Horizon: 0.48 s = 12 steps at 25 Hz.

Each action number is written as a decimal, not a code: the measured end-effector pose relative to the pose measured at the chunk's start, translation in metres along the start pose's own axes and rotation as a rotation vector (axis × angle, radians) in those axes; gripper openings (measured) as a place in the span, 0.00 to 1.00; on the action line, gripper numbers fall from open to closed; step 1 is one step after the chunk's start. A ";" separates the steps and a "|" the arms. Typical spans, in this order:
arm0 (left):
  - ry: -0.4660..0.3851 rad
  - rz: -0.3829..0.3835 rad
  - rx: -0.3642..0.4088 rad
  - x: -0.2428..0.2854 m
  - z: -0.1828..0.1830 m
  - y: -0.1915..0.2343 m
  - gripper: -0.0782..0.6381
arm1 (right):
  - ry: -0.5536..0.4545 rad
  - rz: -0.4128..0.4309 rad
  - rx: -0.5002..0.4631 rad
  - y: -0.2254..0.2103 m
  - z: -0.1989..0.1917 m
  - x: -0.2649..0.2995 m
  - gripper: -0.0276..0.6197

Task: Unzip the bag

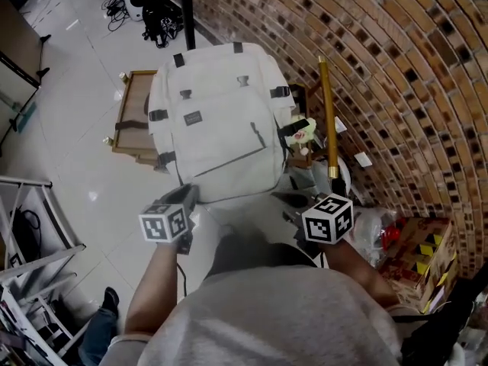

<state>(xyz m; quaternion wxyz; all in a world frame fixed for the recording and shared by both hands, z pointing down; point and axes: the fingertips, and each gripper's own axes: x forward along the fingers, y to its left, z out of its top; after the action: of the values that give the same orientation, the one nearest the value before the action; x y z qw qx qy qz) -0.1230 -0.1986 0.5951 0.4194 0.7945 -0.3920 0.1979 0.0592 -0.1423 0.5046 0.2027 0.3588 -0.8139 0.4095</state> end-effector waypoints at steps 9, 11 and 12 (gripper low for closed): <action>-0.119 -0.106 0.066 -0.075 -0.060 -0.104 0.11 | -0.006 0.146 -0.097 0.065 -0.075 -0.033 0.05; -0.120 -0.148 0.088 -0.086 -0.097 -0.148 0.11 | -0.023 0.157 -0.137 0.079 -0.106 -0.059 0.05; -0.120 -0.164 0.096 -0.092 -0.118 -0.172 0.11 | -0.028 0.161 -0.150 0.085 -0.126 -0.075 0.05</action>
<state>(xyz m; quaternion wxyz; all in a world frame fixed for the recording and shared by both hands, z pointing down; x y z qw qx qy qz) -0.0423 -0.0006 0.5156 0.3714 0.8535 -0.3402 0.1335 0.0501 0.0258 0.4868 0.1840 0.2820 -0.8713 0.3571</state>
